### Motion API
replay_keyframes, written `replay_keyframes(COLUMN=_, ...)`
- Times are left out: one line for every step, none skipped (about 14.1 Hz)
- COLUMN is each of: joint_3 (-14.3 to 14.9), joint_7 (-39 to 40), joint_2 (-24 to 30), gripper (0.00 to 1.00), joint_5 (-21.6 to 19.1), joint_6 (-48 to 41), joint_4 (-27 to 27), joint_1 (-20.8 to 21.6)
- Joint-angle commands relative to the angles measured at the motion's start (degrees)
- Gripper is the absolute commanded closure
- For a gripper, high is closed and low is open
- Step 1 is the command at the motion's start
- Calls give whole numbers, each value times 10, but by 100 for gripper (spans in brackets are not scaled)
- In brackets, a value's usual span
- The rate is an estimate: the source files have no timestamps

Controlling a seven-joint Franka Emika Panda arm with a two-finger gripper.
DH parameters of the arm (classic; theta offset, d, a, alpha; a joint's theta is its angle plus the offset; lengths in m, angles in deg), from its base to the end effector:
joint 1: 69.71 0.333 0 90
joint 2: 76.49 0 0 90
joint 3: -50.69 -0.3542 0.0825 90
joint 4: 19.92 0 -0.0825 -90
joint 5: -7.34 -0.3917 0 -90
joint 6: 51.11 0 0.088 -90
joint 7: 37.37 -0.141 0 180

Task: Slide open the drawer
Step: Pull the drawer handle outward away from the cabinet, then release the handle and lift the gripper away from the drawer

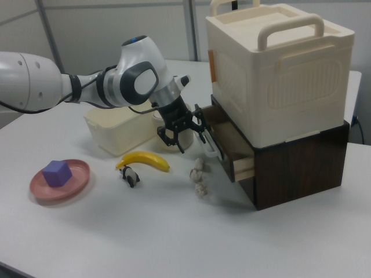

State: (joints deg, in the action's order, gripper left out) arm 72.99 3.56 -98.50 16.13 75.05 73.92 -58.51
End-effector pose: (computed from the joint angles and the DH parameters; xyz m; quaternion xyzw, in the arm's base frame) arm 0.6983 -0.1138 0.4306 0.9356 0.3098 0.0317 0.1662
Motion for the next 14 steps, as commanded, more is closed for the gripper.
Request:
replay_keyframes(joint_3=3, joint_7=14, joint_2=57, gripper=29, joint_5=-21, joint_6=-46, joint_4=49, joint_1=33)
replay_keyframes(joint_3=3, joint_7=15, joint_2=75, gripper=29, joint_5=-22, joint_6=-57, joint_4=60, joint_1=38)
replay_keyframes(joint_3=1, joint_7=15, joint_2=86, gripper=29, joint_5=-24, joint_6=-66, joint_4=65, joint_1=39)
replay_keyframes(joint_3=-1, joint_7=15, joint_2=97, gripper=29, joint_5=-24, joint_6=-78, joint_4=70, joint_1=39)
replay_keyframes(joint_3=-6, joint_7=14, joint_2=107, gripper=29, joint_5=-25, joint_6=-90, joint_4=70, joint_1=38)
replay_keyframes(joint_3=-13, joint_7=9, joint_2=115, gripper=29, joint_5=-29, joint_6=-102, joint_4=70, joint_1=36)
replay_keyframes(joint_3=-18, joint_7=9, joint_2=125, gripper=29, joint_5=-40, joint_6=-112, joint_4=71, joint_1=33)
replay_keyframes(joint_3=-22, joint_7=8, joint_2=139, gripper=28, joint_5=-48, joint_6=-129, joint_4=73, joint_1=32)
replay_keyframes(joint_3=-27, joint_7=6, joint_2=148, gripper=28, joint_5=-50, joint_6=-147, joint_4=73, joint_1=30)
replay_keyframes(joint_3=-38, joint_7=-12, joint_2=158, gripper=21, joint_5=-64, joint_6=-171, joint_4=71, joint_1=29)
replay_keyframes(joint_3=-46, joint_7=-49, joint_2=163, gripper=13, joint_5=-82, joint_6=-180, joint_4=71, joint_1=20)
replay_keyframes(joint_3=-66, joint_7=-95, joint_2=169, gripper=5, joint_5=-97, joint_6=-180, joint_4=71, joint_1=4)
replay_keyframes(joint_3=-97, joint_7=-147, joint_2=175, gripper=0, joint_5=-100, joint_6=-180, joint_4=71, joint_1=-20)
replay_keyframes(joint_3=-136, joint_7=-225, joint_2=187, gripper=0, joint_5=-100, joint_6=-182, joint_4=69, joint_1=-54)
